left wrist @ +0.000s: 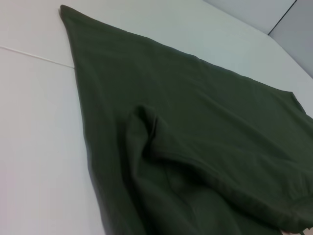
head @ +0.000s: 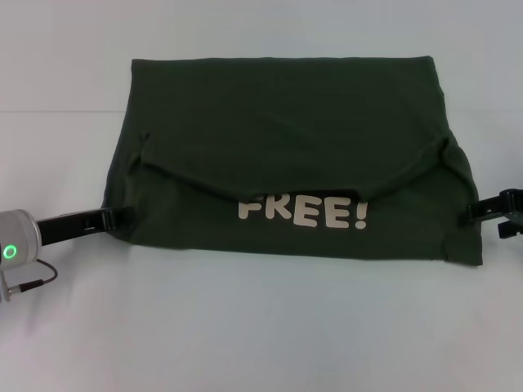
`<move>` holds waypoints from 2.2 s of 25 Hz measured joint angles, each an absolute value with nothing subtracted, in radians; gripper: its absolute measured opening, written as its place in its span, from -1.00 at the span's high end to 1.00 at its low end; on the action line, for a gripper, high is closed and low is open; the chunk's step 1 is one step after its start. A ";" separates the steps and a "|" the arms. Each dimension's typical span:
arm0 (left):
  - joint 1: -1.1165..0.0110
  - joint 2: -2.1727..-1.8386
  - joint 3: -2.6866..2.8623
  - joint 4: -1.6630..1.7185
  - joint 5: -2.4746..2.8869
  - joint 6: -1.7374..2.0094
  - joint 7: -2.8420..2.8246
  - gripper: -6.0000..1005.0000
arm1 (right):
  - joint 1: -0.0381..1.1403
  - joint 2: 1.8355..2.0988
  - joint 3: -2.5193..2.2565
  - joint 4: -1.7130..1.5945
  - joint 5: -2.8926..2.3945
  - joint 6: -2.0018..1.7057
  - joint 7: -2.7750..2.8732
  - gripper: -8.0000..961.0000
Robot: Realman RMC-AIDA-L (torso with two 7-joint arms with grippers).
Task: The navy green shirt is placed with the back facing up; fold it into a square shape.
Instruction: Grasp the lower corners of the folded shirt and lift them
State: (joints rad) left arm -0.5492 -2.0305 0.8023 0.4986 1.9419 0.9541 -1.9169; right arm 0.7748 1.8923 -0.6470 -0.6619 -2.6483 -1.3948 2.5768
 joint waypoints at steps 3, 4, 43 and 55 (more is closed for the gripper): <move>-0.549 -2.031 0.802 0.499 1.942 0.954 -1.917 0.99 | 0.770 1.904 -0.647 -0.652 -2.647 -1.368 2.575 -0.96; -0.549 -2.031 0.802 0.499 1.942 0.954 -1.917 0.99 | 0.770 1.908 -0.648 -0.643 -2.648 -1.356 2.573 -0.96; -0.548 -2.031 0.798 0.499 1.942 0.954 -1.919 0.99 | 0.743 1.950 -0.632 -0.609 -2.604 -1.266 2.545 -0.55; -0.550 -2.030 0.797 0.499 1.942 0.954 -1.921 0.99 | 0.741 1.945 -0.635 -0.609 -2.603 -1.264 2.546 0.52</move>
